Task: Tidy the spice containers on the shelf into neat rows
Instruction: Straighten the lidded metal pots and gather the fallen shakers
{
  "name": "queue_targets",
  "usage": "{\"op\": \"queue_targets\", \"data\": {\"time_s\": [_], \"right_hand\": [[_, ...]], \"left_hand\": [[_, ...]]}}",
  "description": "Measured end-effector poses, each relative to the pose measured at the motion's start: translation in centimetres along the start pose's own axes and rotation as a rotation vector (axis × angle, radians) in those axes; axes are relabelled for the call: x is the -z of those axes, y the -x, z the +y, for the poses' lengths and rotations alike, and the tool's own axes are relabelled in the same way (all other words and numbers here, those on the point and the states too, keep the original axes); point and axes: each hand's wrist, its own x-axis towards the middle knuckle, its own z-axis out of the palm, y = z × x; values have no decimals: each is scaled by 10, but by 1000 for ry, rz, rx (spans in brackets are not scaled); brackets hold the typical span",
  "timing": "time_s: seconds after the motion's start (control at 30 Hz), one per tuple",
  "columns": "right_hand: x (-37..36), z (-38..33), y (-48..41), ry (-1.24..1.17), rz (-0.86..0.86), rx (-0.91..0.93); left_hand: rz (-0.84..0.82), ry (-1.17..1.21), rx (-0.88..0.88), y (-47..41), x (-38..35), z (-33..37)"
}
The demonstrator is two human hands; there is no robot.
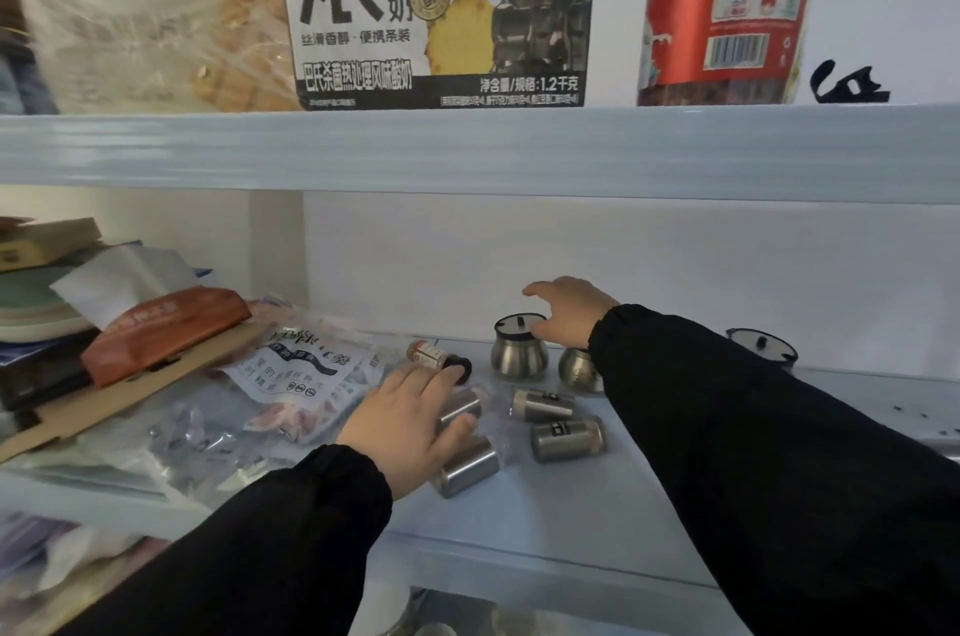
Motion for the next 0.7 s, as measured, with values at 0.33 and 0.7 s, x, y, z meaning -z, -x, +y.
{"op": "queue_targets", "data": {"time_s": [0.33, 0.7], "right_hand": [[-23, -25, -36, 161, -153, -30], [-26, -32, -48, 148, -173, -2]], "left_hand": [[-8, -55, 82, 21, 14, -43], [-22, -60, 89, 11, 5, -51]]}}
